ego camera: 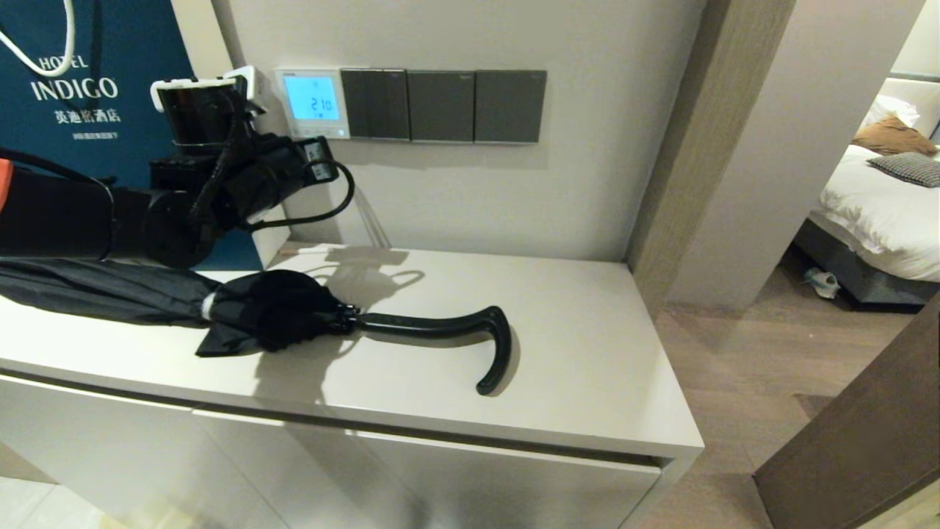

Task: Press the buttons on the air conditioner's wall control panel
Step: Press the temperature increase button

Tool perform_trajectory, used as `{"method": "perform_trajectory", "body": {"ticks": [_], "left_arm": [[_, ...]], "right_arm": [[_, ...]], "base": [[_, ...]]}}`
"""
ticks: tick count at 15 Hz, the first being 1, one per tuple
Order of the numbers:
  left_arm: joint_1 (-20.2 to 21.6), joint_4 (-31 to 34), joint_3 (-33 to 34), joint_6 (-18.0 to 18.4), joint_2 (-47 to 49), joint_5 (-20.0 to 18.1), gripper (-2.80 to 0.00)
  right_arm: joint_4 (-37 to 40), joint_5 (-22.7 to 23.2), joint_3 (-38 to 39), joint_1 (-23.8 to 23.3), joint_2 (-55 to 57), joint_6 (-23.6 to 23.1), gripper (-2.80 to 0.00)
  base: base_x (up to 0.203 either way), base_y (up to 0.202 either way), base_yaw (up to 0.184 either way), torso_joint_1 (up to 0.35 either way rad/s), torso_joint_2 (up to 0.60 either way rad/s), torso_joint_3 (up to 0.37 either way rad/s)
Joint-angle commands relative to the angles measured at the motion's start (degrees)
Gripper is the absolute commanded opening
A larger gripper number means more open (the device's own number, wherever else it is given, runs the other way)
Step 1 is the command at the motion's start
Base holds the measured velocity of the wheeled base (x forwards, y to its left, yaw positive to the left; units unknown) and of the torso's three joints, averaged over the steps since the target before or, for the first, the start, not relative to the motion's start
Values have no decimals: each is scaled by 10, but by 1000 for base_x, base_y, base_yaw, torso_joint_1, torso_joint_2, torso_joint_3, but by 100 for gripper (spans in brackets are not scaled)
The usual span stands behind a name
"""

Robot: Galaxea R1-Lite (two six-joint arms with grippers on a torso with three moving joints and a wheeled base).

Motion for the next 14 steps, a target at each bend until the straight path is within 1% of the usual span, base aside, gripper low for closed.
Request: {"method": "perform_trajectory", "body": {"ticks": [1,5,8,14], "left_arm": [[0,-1,1,-1,-4,0,-280],[0,-1,1,-1,-4,0,-280],[-1,7,-19,0,-5,0,-280],[-3,12,-30,0,1,0,-280]], "right_arm": [[0,0,1,0,1,0,-280],[0,0,1,0,1,0,-280],[0,0,1,0,1,0,-280],[0,0,1,0,1,0,-280]], "base": [[0,0,0,0,0,0],[0,0,0,0,0,0],[0,0,0,0,0,0],[0,0,0,0,0,0]]}}
